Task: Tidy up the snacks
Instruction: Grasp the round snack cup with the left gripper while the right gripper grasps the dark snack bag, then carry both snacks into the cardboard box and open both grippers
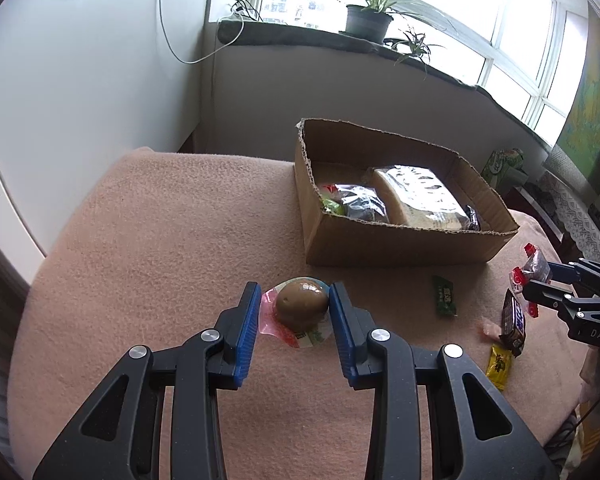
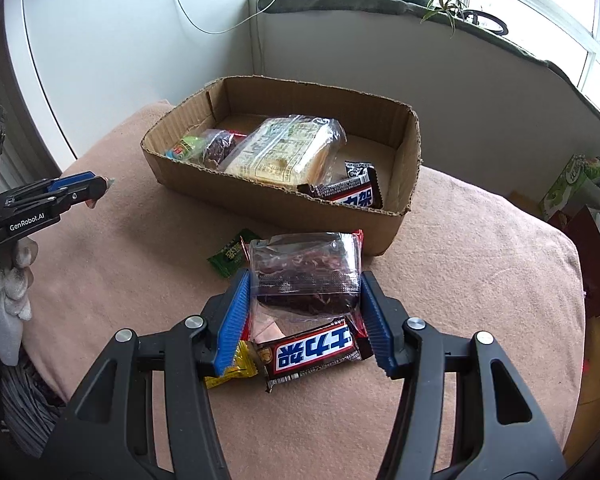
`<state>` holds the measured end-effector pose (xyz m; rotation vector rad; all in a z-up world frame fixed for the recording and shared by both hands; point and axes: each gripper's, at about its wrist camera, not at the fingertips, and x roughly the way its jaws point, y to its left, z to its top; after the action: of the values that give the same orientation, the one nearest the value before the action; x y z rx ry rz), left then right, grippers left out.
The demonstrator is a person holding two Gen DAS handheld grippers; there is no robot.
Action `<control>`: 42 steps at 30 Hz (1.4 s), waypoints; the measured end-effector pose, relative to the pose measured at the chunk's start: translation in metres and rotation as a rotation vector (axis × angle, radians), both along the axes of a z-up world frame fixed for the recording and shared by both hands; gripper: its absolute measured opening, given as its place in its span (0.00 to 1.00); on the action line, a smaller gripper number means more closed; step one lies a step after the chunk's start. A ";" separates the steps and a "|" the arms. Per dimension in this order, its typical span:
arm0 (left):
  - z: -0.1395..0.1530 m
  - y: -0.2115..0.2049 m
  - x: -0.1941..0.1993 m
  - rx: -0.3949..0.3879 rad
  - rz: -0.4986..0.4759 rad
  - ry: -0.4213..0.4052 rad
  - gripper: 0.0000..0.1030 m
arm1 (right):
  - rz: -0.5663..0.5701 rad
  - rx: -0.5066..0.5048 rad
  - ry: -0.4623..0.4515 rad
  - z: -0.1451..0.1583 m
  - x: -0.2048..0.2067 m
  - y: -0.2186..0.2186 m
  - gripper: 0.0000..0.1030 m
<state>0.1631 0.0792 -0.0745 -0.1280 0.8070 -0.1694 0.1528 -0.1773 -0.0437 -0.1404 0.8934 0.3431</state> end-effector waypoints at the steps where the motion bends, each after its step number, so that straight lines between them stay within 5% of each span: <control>1: 0.003 -0.001 0.000 -0.002 0.000 -0.007 0.32 | -0.001 0.003 -0.005 0.003 0.000 0.000 0.55; 23: 0.057 -0.041 0.058 -0.041 -0.036 -0.117 0.32 | -0.051 0.030 -0.087 0.046 0.057 -0.013 0.55; 42: 0.036 -0.061 0.116 -0.034 -0.028 -0.049 0.32 | -0.083 0.025 -0.047 0.026 0.122 -0.013 0.56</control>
<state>0.2787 0.0185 -0.0389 -0.1442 0.7572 -0.2122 0.2747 -0.1903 -0.0182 -0.0878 0.8456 0.2722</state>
